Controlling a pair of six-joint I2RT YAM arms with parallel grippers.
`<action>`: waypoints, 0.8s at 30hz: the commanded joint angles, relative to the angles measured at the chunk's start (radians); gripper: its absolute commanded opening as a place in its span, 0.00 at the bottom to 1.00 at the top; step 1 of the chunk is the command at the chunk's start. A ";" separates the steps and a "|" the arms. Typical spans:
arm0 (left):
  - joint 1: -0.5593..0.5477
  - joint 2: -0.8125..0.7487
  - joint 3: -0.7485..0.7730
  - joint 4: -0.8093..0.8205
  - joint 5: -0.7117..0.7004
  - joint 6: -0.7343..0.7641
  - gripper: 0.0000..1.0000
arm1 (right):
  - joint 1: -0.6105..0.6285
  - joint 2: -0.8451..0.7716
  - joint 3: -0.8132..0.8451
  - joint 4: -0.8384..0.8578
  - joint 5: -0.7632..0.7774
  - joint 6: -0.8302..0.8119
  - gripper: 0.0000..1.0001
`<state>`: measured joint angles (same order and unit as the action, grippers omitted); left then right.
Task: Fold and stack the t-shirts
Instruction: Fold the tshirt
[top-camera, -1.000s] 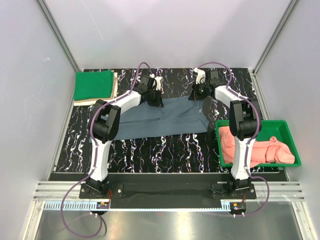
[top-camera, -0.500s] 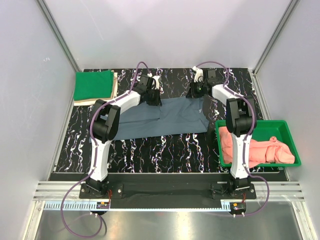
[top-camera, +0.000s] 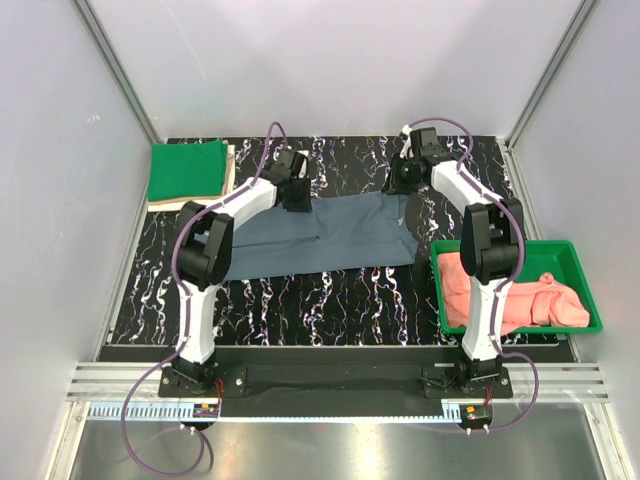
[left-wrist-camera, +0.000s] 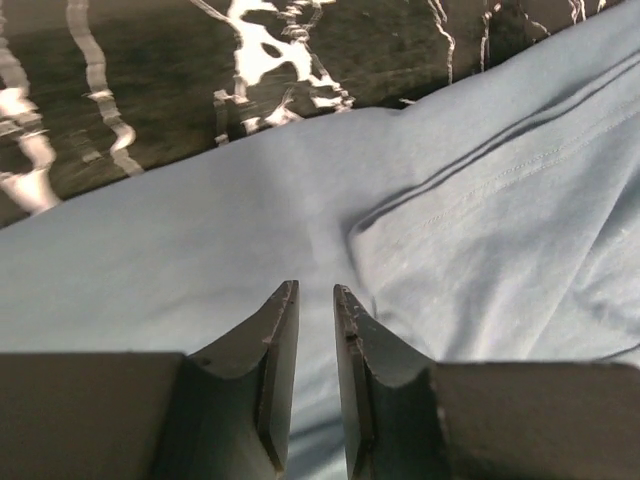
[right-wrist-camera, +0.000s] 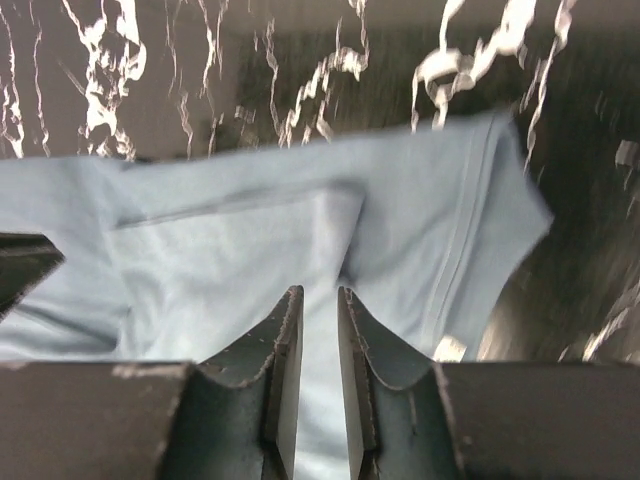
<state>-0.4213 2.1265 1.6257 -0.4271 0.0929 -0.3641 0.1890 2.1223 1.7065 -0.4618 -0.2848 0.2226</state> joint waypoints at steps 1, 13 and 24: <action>0.015 -0.105 -0.018 -0.064 -0.116 -0.016 0.25 | 0.052 -0.079 -0.044 -0.132 0.094 0.127 0.27; 0.134 -0.200 -0.363 -0.036 -0.073 -0.194 0.27 | 0.066 -0.003 -0.139 -0.152 0.228 0.228 0.25; 0.133 -0.445 -0.389 -0.018 0.031 -0.190 0.41 | -0.029 0.275 0.255 -0.308 0.320 0.166 0.26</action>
<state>-0.2886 1.7889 1.1873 -0.4637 0.0532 -0.5762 0.2157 2.2810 1.8248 -0.6968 -0.0418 0.4179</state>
